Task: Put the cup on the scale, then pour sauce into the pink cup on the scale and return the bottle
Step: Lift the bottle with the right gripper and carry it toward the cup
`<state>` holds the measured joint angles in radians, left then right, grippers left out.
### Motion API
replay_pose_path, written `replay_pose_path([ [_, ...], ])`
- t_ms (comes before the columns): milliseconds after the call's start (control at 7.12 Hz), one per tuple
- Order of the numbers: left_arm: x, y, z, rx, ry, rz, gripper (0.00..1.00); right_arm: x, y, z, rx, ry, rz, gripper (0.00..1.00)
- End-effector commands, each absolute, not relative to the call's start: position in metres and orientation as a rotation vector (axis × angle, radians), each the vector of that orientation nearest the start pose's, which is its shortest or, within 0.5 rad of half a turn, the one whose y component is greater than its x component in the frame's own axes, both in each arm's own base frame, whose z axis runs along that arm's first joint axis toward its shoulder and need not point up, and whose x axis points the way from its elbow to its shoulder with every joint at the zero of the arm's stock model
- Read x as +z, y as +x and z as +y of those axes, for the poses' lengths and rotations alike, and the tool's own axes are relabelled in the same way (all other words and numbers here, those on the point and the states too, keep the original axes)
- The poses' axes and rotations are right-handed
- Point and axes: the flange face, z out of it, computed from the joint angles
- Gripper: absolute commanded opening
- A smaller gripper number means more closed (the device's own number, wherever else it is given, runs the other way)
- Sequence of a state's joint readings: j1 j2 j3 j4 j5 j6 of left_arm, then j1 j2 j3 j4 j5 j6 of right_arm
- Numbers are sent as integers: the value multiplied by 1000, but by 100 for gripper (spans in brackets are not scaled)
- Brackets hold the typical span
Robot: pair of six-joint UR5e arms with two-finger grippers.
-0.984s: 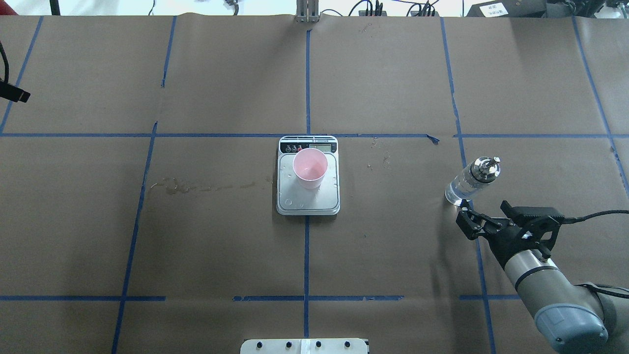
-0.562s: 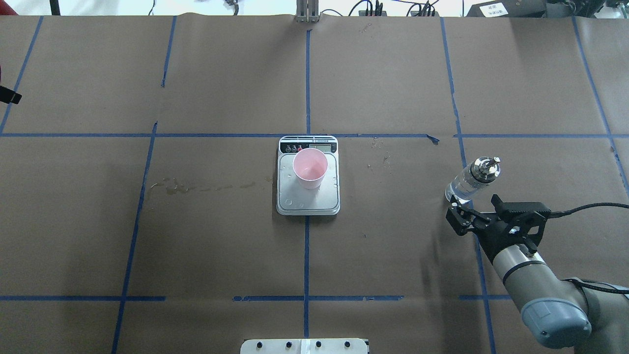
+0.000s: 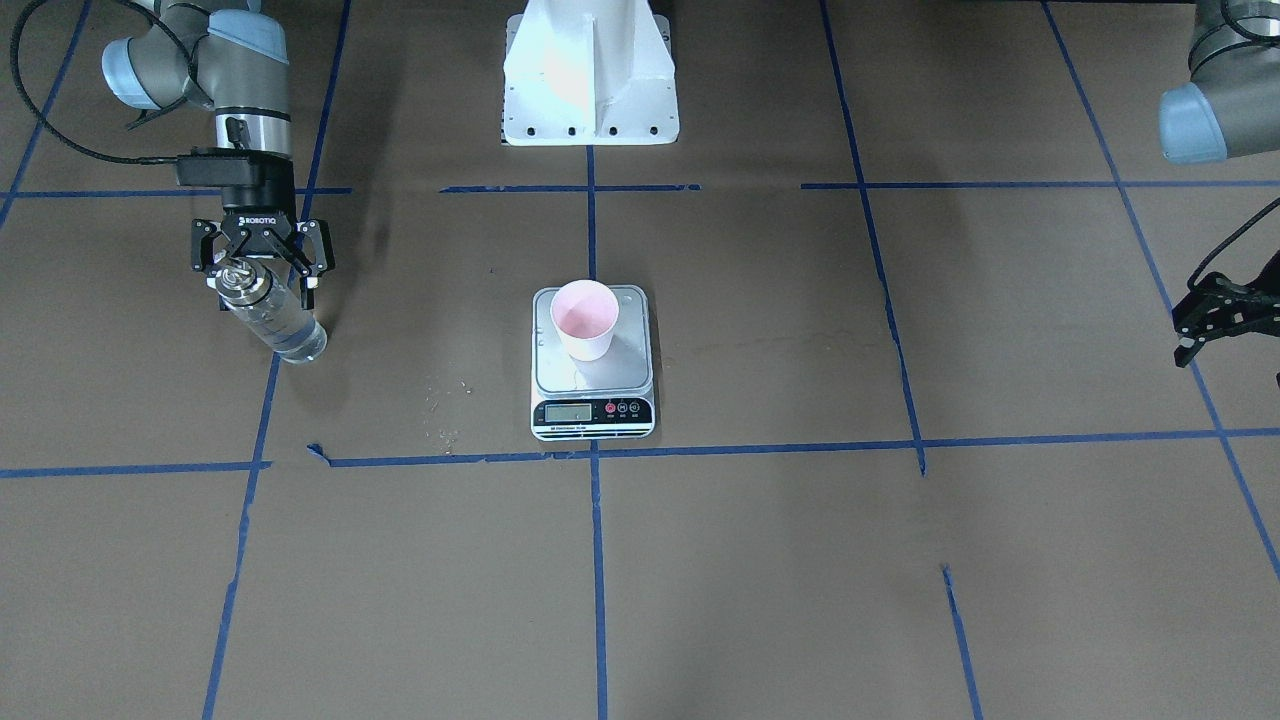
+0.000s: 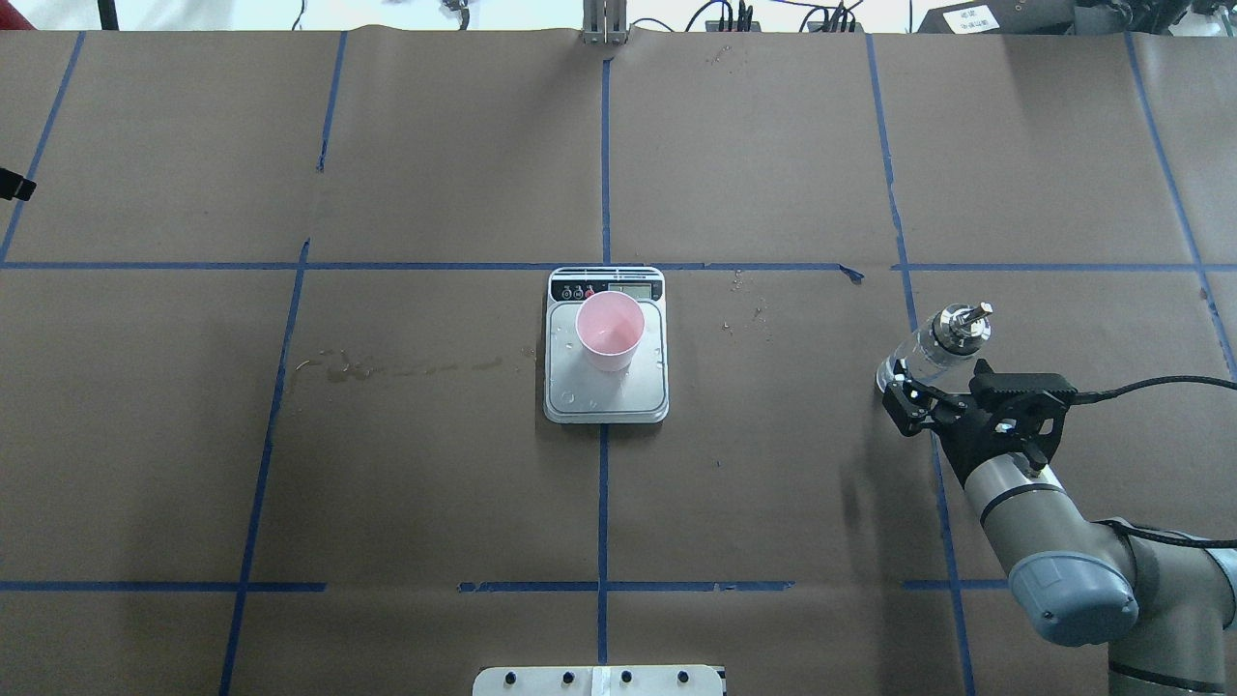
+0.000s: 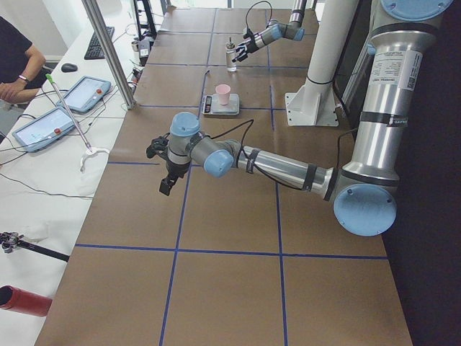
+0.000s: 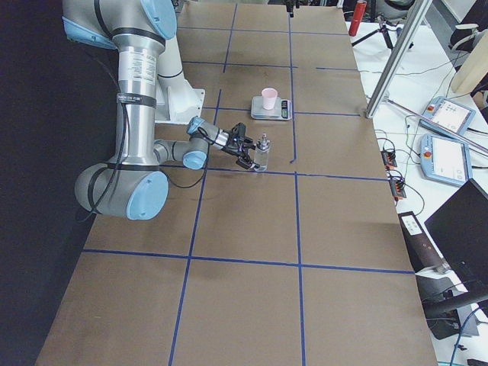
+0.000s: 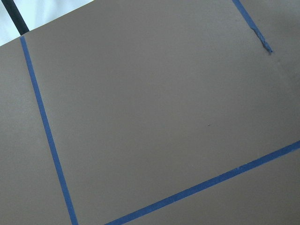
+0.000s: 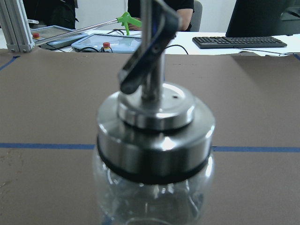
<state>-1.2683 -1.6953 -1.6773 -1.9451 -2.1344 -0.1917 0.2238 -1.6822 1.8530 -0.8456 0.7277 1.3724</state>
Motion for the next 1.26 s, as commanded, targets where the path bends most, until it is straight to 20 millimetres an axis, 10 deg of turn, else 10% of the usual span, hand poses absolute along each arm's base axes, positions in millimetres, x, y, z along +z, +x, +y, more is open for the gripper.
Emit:
replay_pose_path([
  [0, 509, 90, -563, 271, 436, 673, 100, 477, -396, -314, 417, 950, -657, 100],
  [422, 507, 90, -563, 271, 440, 674, 100, 476, -409, -330, 424, 962, -640, 99],
  [562, 507, 90, -563, 271, 440, 674, 100, 466, -418, -334, 436, 966, -660, 20],
  [703, 504, 90, -564, 272, 444, 676, 100, 470, -421, -334, 419, 967, -647, 0],
  [1124, 505, 90, -563, 273, 443, 676, 100, 414, -429, -351, 270, 1026, -636, 0],
])
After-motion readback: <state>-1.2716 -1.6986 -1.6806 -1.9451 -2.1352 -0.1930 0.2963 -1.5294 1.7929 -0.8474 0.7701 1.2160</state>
